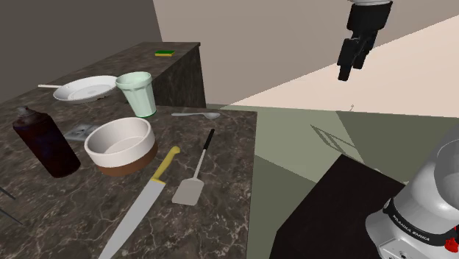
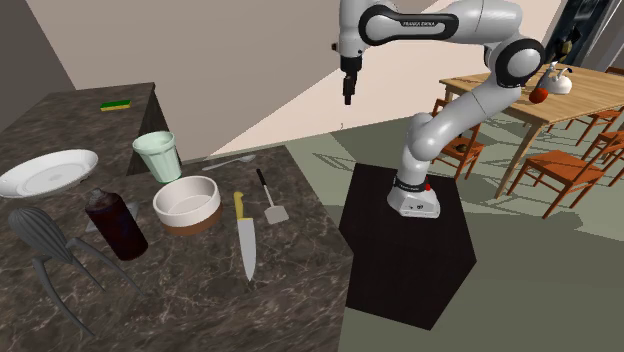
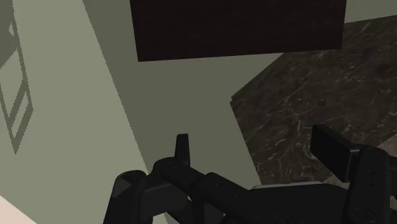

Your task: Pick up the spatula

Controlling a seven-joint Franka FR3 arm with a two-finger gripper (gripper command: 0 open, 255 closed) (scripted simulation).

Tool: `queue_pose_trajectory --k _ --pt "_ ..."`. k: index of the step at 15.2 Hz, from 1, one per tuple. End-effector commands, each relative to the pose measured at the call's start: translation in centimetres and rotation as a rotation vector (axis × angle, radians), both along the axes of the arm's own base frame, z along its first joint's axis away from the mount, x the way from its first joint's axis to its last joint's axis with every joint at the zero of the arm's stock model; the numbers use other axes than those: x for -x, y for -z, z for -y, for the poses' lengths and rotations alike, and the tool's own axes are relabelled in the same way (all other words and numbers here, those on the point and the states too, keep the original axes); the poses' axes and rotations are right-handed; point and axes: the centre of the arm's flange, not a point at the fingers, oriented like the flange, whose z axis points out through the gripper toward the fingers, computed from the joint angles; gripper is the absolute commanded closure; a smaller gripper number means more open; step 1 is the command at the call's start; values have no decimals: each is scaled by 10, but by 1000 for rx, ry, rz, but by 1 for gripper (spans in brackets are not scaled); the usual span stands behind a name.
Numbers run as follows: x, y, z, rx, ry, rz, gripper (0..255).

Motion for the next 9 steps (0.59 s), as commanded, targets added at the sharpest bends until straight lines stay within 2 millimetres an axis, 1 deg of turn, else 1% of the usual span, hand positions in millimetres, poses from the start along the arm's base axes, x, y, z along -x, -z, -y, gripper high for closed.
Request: queue_pose_trajectory --k 1,5,9 --pt "0 0 0 0 0 0 0" --pt "-1 18 -49 -3 100 15 0" --pt "-7 35 -97 -5 200 30 0"
